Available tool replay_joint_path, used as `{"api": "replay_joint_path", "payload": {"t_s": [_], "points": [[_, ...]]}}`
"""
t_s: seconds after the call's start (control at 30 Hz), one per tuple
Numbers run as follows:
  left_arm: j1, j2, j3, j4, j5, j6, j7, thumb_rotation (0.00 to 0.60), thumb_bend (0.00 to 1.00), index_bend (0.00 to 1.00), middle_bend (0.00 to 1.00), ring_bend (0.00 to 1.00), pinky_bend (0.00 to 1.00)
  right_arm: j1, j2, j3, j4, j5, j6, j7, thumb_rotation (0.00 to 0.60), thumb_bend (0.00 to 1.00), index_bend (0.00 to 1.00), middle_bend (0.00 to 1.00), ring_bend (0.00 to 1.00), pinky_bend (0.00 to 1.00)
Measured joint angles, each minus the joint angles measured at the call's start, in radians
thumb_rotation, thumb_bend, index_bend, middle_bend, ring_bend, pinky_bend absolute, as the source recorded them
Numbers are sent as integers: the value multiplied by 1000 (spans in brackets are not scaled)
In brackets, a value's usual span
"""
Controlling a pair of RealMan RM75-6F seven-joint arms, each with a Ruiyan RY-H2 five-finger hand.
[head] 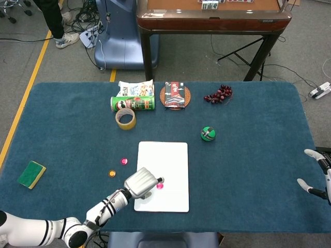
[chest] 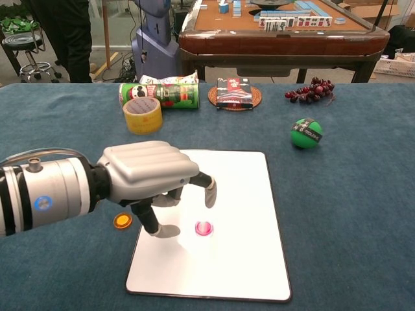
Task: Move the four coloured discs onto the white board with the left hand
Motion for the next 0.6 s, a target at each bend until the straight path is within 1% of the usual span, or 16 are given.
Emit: {"api": "replay_joint_path", "payload": {"t_s": [0.13, 0.23, 0.4, 0.6], "points": [[-4, 16, 0, -9, -39, 24, 19, 600, 295, 366, 1000, 1000, 1000, 1, -2, 0, -1, -2, -3, -7, 600, 0, 248, 270, 286, 479], [2, 29, -3, -9, -51, 48, 11, 600, 295, 385, 1000, 1000, 1000, 4, -4, 0, -2, -2, -8, -14, 600, 0, 248, 271, 286, 479], [23, 61, -9, 19, -67, 88, -35, 600, 295, 415, 1000, 1000, 1000, 9, -8, 0, -4, -2, -20, -28, 600, 0, 248, 271, 286, 479], [25, 85, -16, 58, -107, 92, -48, 600, 295, 445, 1000, 1000, 1000, 21, -14, -1, -10, 1, -45, -54, 600, 0, 248, 271, 286, 479]]}}
